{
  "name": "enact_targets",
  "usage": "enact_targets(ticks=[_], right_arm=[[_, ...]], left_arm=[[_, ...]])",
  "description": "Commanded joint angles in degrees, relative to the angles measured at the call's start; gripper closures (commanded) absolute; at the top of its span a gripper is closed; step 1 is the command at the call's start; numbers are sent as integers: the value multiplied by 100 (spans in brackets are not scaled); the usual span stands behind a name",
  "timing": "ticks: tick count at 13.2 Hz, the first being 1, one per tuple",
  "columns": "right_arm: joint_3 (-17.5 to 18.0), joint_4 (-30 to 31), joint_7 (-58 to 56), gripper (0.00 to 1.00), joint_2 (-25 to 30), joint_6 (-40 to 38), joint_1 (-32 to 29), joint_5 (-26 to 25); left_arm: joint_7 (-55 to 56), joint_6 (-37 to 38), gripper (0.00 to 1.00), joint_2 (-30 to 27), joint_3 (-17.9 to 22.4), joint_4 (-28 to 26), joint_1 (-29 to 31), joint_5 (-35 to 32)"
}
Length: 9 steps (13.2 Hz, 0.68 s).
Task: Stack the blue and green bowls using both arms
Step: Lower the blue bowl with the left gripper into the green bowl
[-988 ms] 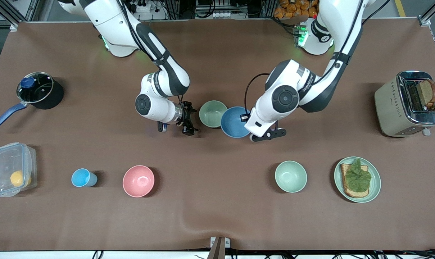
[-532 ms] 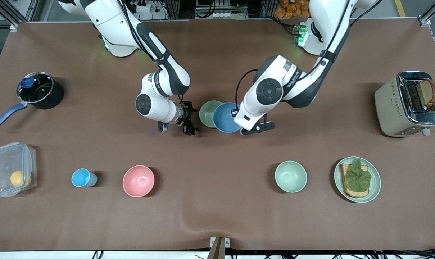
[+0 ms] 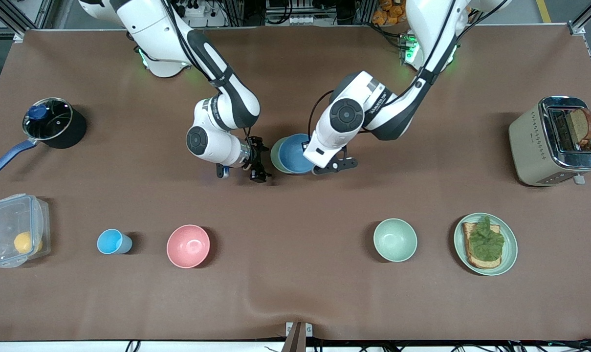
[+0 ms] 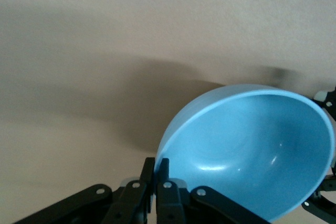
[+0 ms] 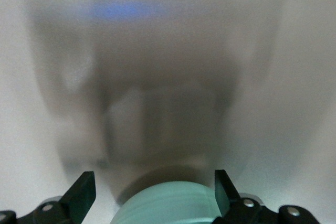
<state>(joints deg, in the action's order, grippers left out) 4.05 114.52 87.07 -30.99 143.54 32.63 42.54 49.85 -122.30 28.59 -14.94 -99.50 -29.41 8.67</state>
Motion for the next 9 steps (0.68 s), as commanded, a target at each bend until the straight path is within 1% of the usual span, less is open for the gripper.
enact_targets(ticks=[1,4,9], right_arm=[[0,80,-32,0,102,25,33,132],[0,80,-41,0,111,-1,33,132],[0,80,-41,0,119,-19,33,132]], left_arm=[[253,-311,100,67,-1,-95,-152,143],[394,-689,100,225,8,-166,-293,143],[403,-892,100,402,8,-157,-364,143]])
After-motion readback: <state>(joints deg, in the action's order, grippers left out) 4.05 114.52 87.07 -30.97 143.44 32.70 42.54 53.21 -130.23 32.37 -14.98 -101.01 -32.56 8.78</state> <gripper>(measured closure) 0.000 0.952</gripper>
